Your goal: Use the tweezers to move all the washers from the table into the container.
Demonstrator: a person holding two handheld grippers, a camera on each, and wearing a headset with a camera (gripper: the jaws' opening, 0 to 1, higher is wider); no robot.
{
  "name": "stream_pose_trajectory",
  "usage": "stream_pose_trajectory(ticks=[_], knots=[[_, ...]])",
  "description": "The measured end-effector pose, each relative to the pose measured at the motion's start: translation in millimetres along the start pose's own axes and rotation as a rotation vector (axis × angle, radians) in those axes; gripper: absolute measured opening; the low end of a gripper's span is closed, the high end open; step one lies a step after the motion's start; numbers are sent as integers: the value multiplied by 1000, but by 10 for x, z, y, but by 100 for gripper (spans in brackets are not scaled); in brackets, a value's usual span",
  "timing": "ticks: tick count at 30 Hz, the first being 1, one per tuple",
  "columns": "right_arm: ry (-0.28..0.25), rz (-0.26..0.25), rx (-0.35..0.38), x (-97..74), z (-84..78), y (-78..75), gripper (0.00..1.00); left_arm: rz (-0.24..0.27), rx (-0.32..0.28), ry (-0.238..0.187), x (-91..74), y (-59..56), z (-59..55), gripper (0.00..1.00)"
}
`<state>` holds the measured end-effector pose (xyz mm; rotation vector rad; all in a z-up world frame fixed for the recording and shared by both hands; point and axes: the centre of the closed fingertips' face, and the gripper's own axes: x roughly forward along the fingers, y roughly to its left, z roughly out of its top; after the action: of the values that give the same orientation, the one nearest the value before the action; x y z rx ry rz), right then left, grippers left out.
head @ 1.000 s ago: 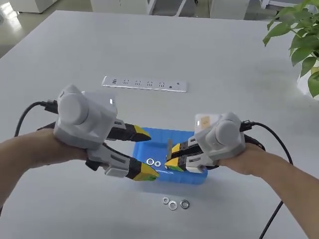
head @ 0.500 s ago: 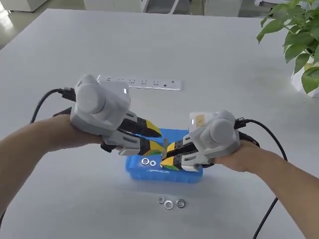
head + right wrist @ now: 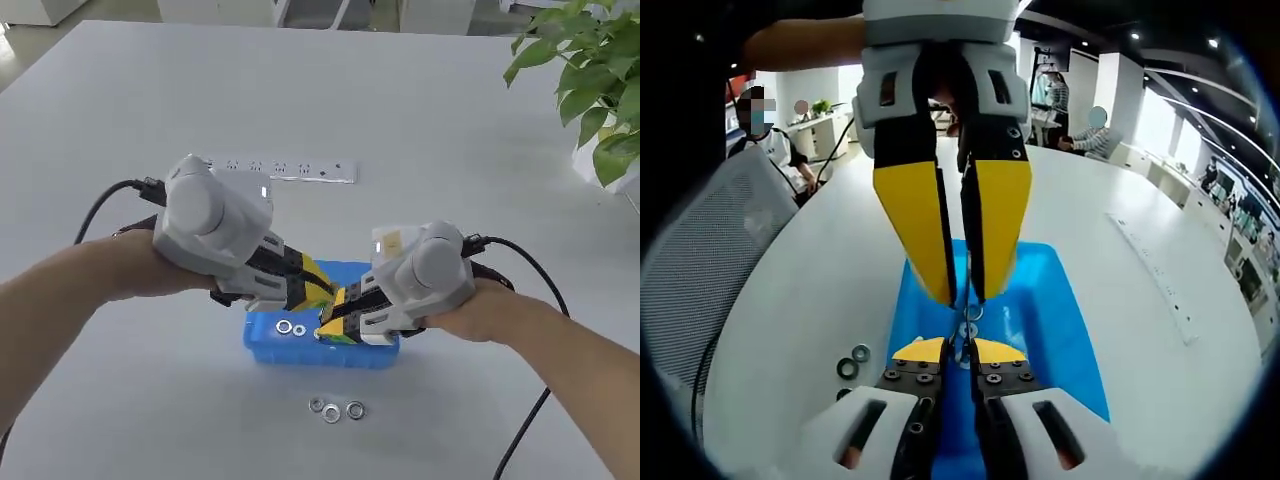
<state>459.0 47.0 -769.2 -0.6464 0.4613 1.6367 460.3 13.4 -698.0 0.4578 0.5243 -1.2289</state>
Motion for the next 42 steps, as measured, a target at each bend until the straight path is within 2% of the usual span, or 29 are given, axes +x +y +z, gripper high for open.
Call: stream_pose_trajectory(ticks=[17,24,36,42], knots=[[16,3,-14,20,10,-2,11,-16,4,12,17,-4,-25,7],[25,-11,-3,-21,-3,-4,14,-15,1,16,0,-21,-19,7],[27,-47,8,-159,18,-4,17,1,10,7,-84,-38,59,7],[27,-74,18,-268,44,-1,18,14,22,0,-158,-43,161,6]])
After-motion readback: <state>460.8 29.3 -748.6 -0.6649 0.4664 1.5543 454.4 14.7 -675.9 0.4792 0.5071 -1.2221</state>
